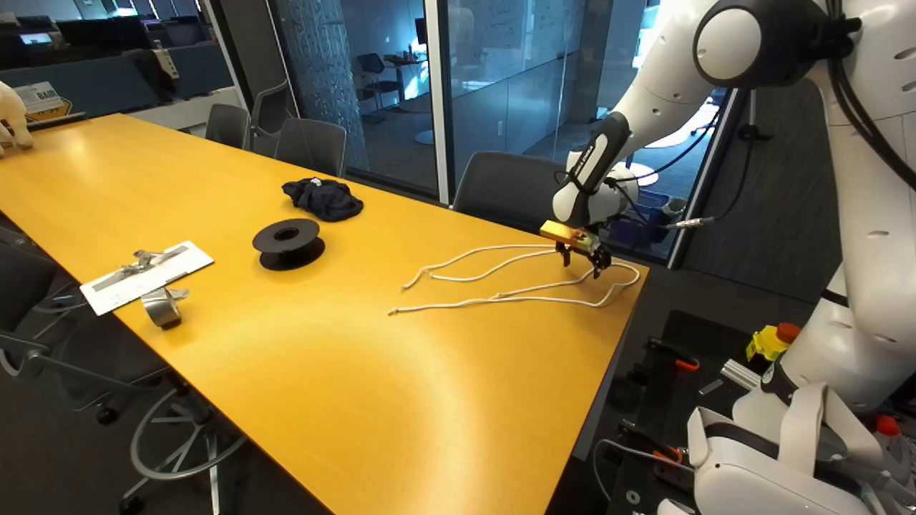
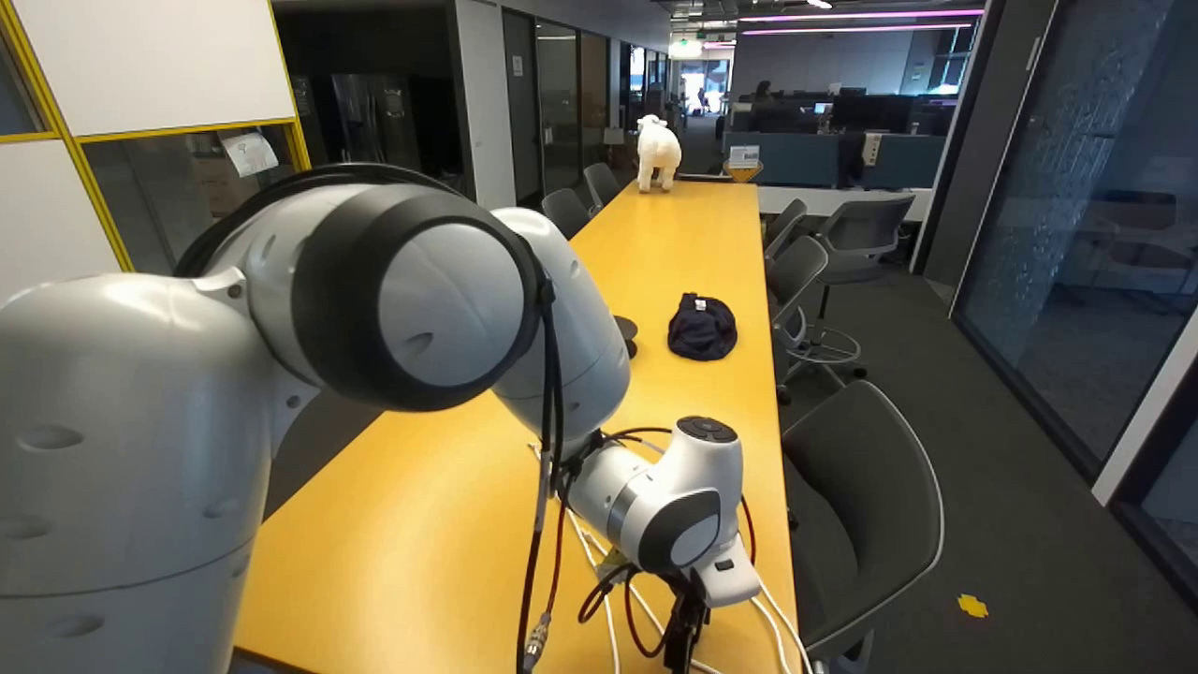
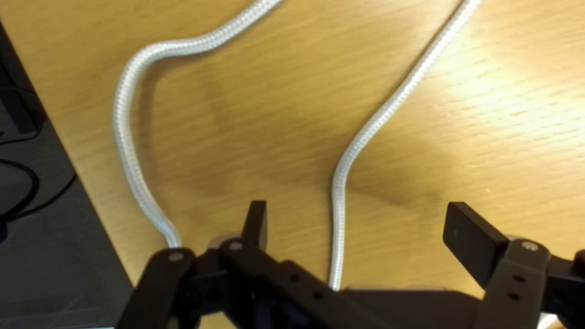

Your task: Untangle the two ropes on the table.

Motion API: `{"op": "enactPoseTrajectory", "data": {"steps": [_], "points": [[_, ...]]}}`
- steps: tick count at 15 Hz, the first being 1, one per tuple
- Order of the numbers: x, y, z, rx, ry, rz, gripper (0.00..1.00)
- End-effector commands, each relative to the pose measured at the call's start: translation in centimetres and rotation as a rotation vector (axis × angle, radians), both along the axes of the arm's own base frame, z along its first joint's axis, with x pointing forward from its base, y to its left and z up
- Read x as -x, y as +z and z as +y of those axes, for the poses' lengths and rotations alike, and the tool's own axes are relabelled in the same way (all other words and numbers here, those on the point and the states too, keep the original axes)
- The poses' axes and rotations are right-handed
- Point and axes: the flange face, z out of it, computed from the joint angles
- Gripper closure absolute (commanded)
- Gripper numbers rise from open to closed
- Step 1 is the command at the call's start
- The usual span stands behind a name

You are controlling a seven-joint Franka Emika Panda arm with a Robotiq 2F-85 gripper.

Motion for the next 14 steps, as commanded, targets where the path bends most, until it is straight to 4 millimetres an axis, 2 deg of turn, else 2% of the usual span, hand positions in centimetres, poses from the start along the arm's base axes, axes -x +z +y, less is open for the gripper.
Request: {"op": "enactPoseTrajectory", "data": {"steps": [1, 7, 11, 14], "points": [[-1.5, 1.8, -0.9, 0.070, 0.014, -0.035, 0.00], [-2.5, 3.2, -4.6, 0.147, -0.060, -0.074, 0.00], [-3.2, 2.7, -6.1, 0.161, -0.091, -0.056, 0.00], [-3.7, 1.5, -6.6, 0.161, -0.105, -0.035, 0.00]]}}
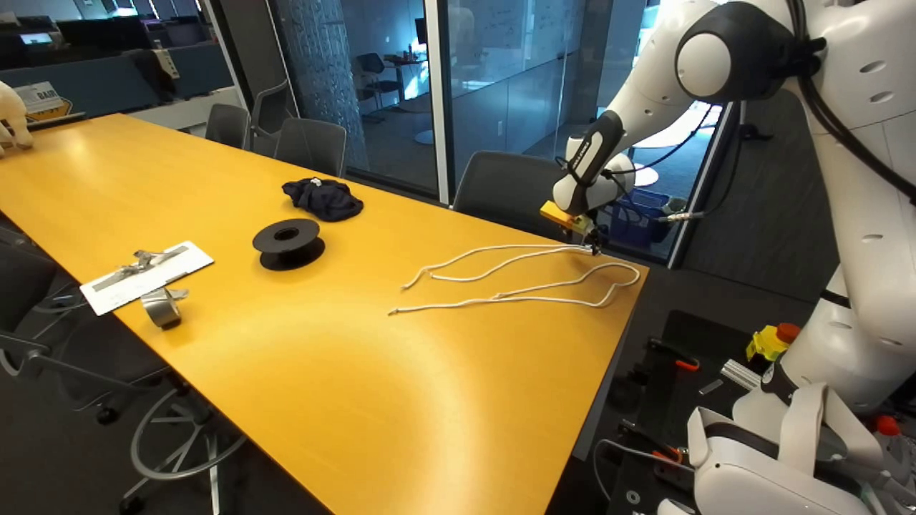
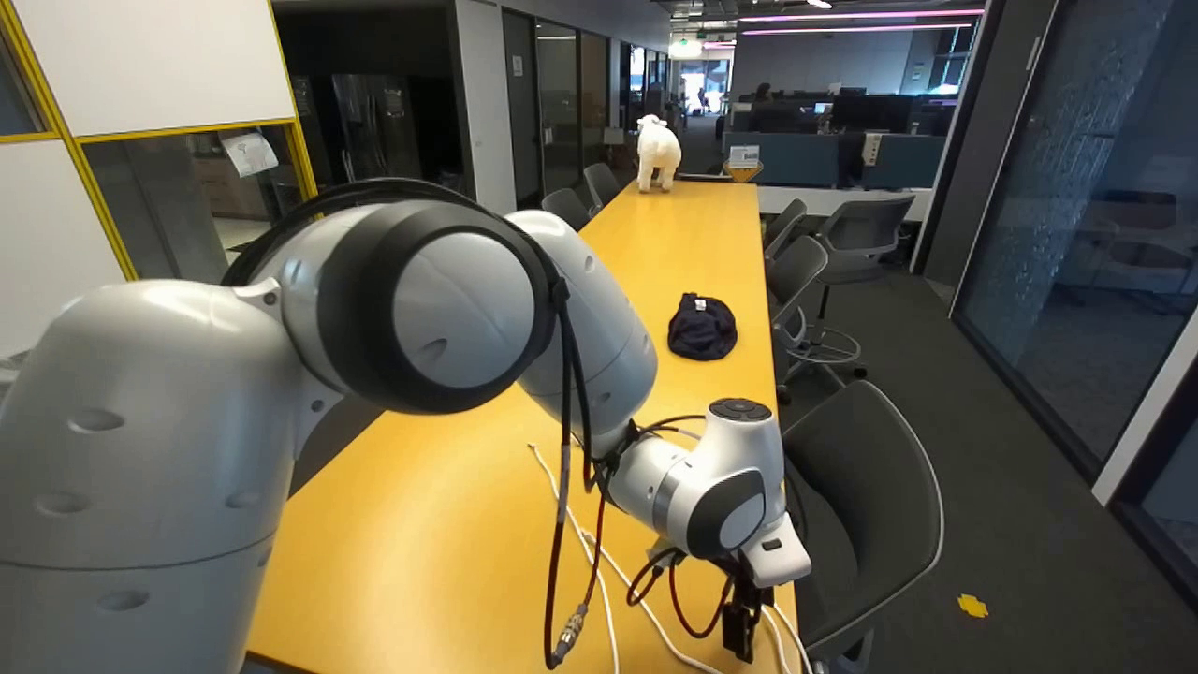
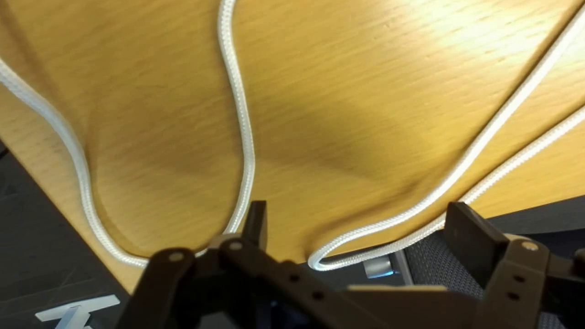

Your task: Untangle the two ropes on the table.

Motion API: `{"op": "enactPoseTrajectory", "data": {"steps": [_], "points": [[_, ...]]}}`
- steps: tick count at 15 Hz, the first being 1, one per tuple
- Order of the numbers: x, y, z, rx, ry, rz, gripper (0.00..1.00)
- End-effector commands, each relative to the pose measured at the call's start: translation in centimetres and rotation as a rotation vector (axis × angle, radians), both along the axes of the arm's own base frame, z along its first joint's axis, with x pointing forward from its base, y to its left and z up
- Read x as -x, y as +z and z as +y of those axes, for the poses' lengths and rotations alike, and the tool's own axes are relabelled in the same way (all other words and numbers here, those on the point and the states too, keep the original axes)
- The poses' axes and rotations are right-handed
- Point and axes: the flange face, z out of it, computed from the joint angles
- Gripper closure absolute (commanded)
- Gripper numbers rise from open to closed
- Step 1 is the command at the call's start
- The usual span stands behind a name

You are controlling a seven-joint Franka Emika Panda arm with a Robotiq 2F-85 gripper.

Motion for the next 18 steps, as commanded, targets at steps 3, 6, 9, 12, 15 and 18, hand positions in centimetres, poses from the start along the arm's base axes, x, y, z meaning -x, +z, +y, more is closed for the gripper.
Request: {"op": "enactPoseTrajectory", "data": {"steps": [3, 6, 9, 12, 15, 18], "points": [[-1.9, -1.6, -1.4, 0.019, -0.032, 0.036, 0.00], [-2.6, -2.2, -2.0, 0.021, -0.042, 0.051, 0.00], [-2.9, -2.5, -2.6, 0.022, -0.049, 0.059, 0.00], [-3.0, -2.9, -3.1, 0.020, -0.055, 0.068, 0.00], [-2.8, -3.3, -3.2, 0.011, -0.048, 0.085, 0.00], [-2.1, -3.5, -2.3, -0.042, -0.025, 0.132, 0.00]]}}
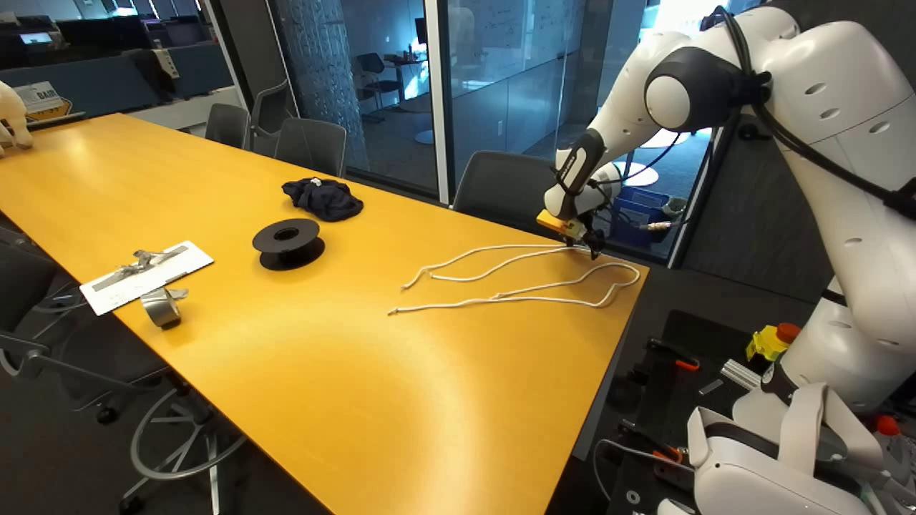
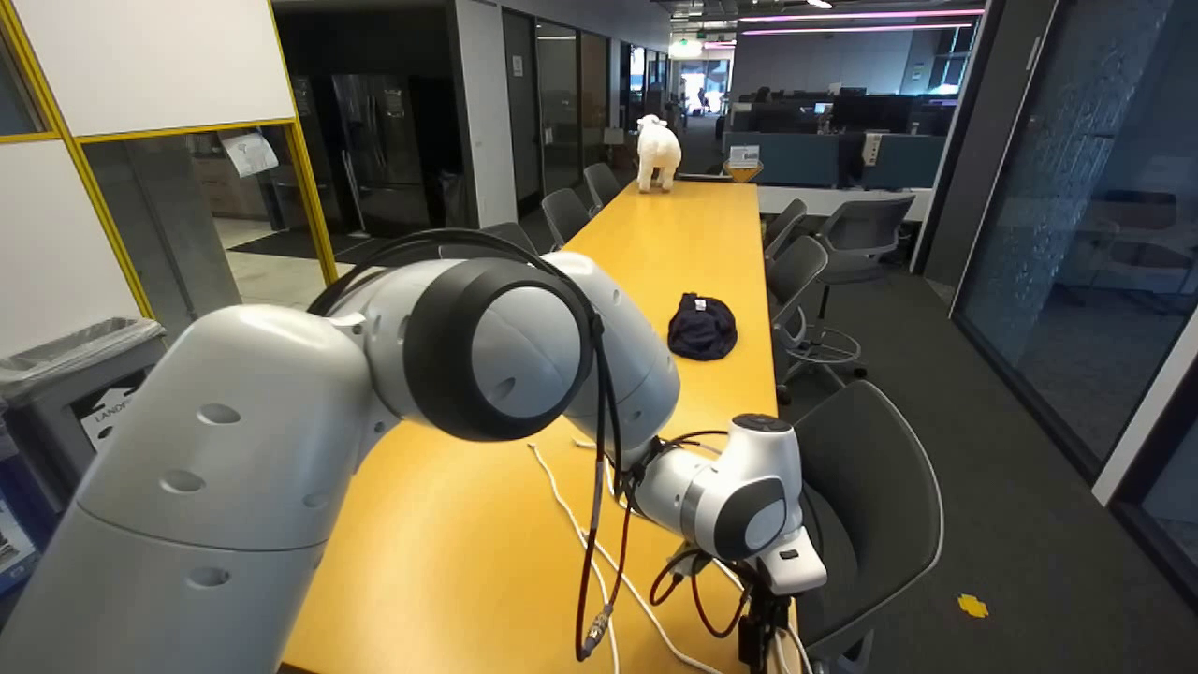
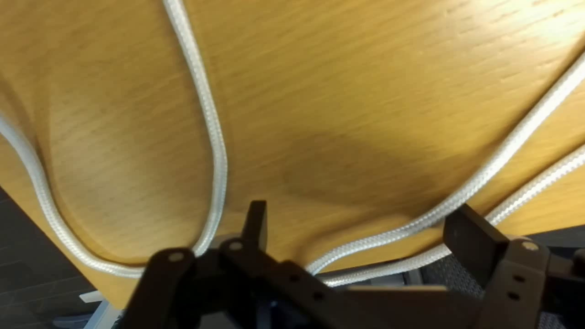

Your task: Untangle the two ropes on the table.

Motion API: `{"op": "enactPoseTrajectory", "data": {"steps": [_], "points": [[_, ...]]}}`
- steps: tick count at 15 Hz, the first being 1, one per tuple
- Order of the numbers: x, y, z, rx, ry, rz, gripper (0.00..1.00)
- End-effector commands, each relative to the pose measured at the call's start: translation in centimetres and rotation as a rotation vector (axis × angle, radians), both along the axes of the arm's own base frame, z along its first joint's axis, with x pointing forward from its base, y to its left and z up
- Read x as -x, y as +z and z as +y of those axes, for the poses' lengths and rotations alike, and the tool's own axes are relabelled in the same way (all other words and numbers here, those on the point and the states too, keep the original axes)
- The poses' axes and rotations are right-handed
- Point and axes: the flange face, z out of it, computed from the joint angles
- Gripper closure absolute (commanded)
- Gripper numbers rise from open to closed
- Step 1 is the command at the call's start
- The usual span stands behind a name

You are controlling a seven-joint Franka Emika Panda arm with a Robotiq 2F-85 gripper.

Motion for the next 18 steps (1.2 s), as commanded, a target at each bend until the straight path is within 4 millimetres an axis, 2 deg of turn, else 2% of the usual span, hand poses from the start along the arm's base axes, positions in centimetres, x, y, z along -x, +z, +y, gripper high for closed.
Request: {"op": "enactPoseTrajectory", "data": {"steps": [1, 18], "points": [[-0.2, 0.2, 0.5, -0.049, 0.021, 0.042, 0.00], [1.4, 0.4, 4.8, -0.265, 0.116, 0.138, 0.00]]}}
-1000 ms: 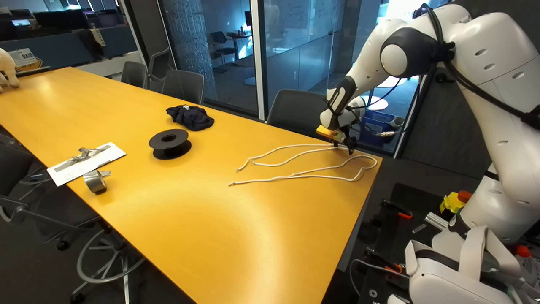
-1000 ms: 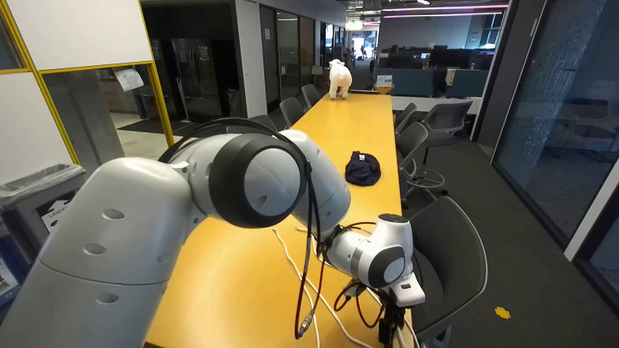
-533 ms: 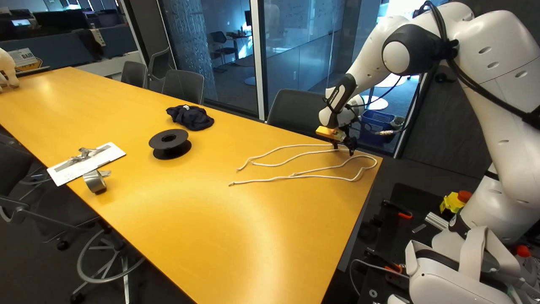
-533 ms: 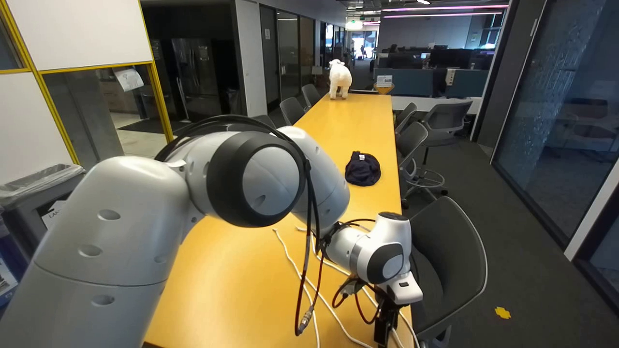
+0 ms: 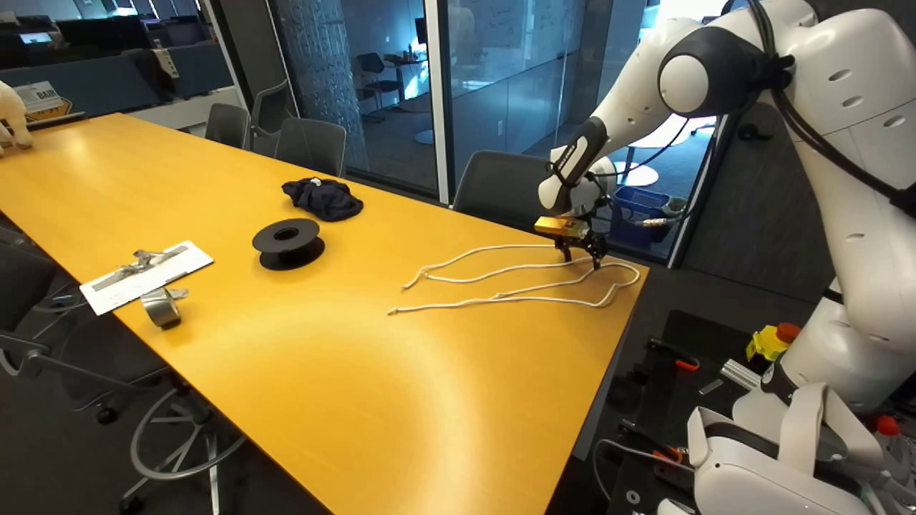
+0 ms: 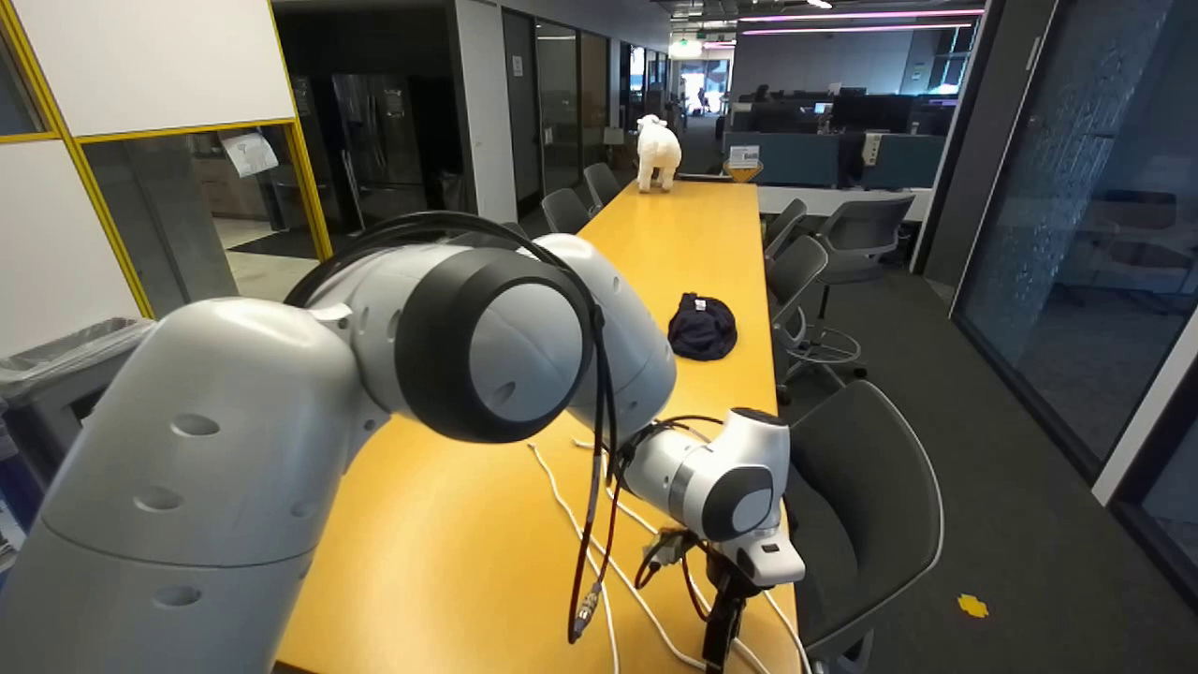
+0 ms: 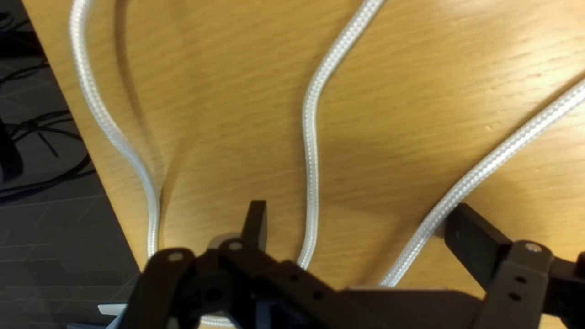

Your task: Untangle the two ropes on the table.

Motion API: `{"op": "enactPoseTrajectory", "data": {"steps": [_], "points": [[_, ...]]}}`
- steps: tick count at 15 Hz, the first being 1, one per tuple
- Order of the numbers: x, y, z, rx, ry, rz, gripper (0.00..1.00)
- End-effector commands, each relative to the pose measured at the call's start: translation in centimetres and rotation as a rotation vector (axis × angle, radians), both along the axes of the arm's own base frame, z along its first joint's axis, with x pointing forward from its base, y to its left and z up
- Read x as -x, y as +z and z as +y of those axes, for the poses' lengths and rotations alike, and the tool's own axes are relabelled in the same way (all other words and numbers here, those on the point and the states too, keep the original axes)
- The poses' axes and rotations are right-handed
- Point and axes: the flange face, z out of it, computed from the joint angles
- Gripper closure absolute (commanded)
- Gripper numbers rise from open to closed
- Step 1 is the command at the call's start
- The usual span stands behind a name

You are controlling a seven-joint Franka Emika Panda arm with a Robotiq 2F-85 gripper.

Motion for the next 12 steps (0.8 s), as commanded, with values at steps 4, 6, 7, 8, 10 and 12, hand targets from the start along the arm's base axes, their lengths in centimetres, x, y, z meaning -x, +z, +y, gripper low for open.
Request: {"op": "enactPoseTrajectory", "data": {"steps": [4, 6, 7, 8, 10, 12], "points": [[0.7, 0.4, 1.4, -0.059, 0.023, 0.013, 0.00], [0.5, 0.8, 1.3, -0.045, 0.044, -0.005, 0.00], [0.5, 1.1, 1.4, -0.042, 0.067, -0.019, 0.00], [0.3, 1.7, 1.6, -0.035, 0.116, -0.031, 0.00], [0.1, 3.3, 2.4, -0.019, 0.227, -0.049, 0.00], [0.1, 6.0, 3.4, 0.002, 0.323, -0.073, 0.00]]}}
